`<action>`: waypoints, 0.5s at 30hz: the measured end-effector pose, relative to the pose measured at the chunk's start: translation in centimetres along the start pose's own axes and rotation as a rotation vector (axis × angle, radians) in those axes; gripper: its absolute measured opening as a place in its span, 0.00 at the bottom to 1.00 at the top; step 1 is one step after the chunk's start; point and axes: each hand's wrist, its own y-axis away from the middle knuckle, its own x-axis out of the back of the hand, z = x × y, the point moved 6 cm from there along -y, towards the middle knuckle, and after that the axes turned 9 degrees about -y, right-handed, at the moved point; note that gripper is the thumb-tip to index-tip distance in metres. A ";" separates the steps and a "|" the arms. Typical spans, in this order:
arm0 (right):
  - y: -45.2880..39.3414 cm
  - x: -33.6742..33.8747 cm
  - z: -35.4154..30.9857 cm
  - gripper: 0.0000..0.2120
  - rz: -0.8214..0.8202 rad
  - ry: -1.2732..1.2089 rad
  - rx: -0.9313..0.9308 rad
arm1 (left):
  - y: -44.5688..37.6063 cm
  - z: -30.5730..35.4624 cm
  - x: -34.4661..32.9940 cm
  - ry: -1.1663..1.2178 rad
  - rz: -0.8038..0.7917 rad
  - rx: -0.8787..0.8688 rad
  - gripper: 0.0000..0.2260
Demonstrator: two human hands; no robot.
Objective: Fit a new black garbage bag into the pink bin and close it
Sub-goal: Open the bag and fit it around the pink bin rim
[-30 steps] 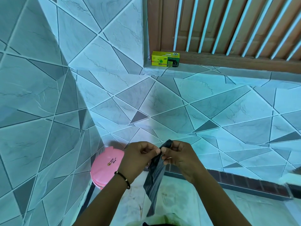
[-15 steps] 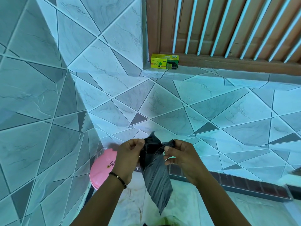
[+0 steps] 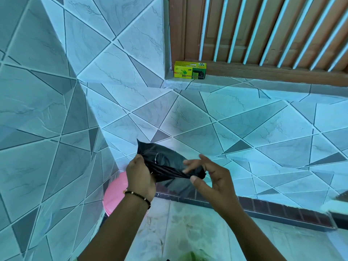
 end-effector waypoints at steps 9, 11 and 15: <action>1.4 -4.5 0.7 0.14 -0.304 -0.095 -0.263 | -0.6 2.0 -1.7 0.186 -0.010 0.048 0.14; 1.8 -5.0 1.1 0.19 -0.390 -0.087 -0.348 | -0.8 1.9 -1.9 0.209 -0.032 0.070 0.13; 1.3 -3.9 1.0 0.24 -0.331 -0.084 -0.342 | -0.5 1.4 -2.3 0.204 -0.122 0.126 0.14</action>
